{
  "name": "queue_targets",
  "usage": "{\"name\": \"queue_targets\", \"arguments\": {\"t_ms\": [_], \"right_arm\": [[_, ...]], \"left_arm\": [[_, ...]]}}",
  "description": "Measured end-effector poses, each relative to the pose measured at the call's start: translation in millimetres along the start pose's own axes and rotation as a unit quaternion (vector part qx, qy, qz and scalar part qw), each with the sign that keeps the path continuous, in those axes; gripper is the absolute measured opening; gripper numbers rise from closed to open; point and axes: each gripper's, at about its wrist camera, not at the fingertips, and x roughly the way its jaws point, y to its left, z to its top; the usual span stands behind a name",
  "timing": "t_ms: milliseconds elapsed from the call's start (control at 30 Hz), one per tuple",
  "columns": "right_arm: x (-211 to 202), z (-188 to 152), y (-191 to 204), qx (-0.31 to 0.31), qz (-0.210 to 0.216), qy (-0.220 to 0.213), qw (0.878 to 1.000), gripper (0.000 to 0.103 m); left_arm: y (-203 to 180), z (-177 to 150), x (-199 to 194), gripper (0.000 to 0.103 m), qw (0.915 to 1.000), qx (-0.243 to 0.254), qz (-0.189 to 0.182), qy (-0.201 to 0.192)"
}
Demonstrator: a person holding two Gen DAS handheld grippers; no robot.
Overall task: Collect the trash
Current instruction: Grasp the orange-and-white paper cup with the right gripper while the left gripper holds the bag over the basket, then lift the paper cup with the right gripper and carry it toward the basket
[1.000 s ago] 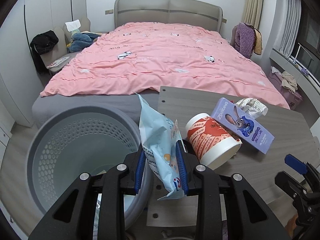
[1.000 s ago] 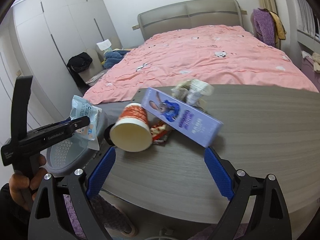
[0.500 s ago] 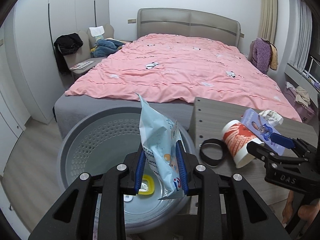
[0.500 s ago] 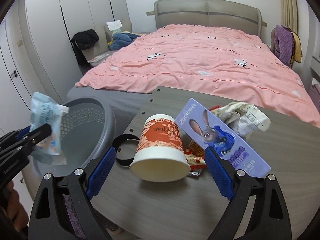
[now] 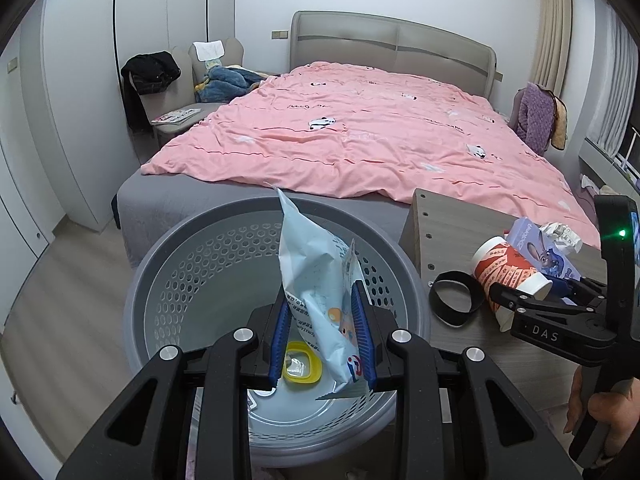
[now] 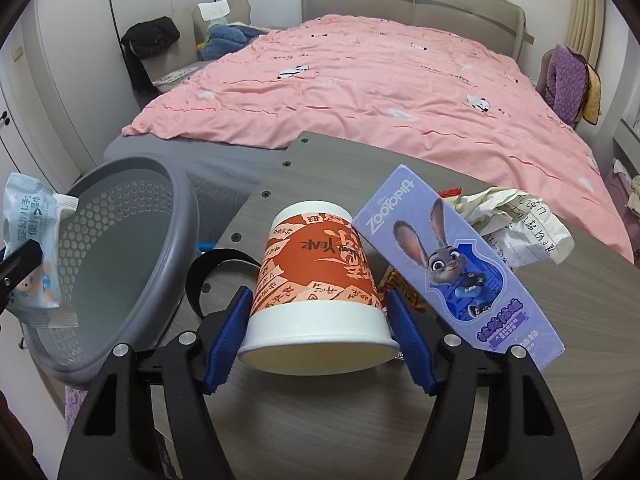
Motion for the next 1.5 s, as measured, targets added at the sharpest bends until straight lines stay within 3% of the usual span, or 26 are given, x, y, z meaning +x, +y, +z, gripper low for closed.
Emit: {"name": "queue_targets", "arguments": {"t_ms": [567,600,633,900,1000,1200,1333,1500], "right_arm": [[-44,16,5,0.002,0.014,-0.059,0.998,0.065],[-44,17,6,0.001,0.014,-0.059,0.998,0.058],[-44,19,8,-0.001,0.013,-0.055,0.998,0.04],[-34,20,17,-0.011,0.018,-0.036,0.999,0.033],[-36,18,16,-0.007,0.02,-0.038,0.999,0.033],[-76,1,1,0.0,0.033,-0.086,0.996,0.034],[-97,-25,-10,0.01,0.032,-0.099,0.995,0.047],[-96,-62,-15,0.006,0.041,-0.09,0.995,0.057]], "left_arm": [[11,3,4,0.029,0.9999,-0.01,-0.005,0.0],[12,3,4,0.029,0.9999,-0.011,-0.005,0.0],[13,4,4,0.029,0.9999,-0.011,-0.005,0.0],[24,4,9,0.029,0.9998,-0.021,-0.001,0.004],[25,4,10,0.029,0.9998,-0.019,-0.001,0.005],[24,5,11,0.029,0.9997,-0.021,-0.001,0.007],[21,4,10,0.029,0.9998,-0.018,-0.003,0.008],[20,2,8,0.029,0.9998,-0.016,0.0,0.01]]}}
